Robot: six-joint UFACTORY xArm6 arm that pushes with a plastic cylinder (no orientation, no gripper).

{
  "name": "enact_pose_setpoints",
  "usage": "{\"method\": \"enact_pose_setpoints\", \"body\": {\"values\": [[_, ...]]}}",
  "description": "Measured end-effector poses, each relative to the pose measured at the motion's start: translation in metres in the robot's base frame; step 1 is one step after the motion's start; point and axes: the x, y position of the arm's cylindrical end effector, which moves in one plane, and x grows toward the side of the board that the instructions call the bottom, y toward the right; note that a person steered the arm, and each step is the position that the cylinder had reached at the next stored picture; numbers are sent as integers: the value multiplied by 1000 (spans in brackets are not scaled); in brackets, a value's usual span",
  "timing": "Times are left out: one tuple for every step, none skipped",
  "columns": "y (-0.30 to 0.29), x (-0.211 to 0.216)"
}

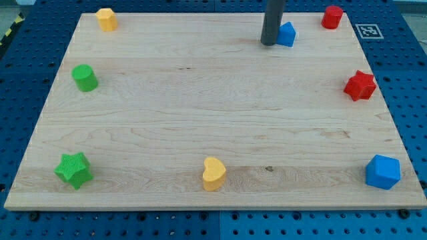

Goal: Slightly move the triangle to the right

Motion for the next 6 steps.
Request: {"method": "enact_pose_setpoints", "body": {"values": [[4,-8],[23,-5],[32,-6],[31,-6],[29,-6],[15,-14]]}}
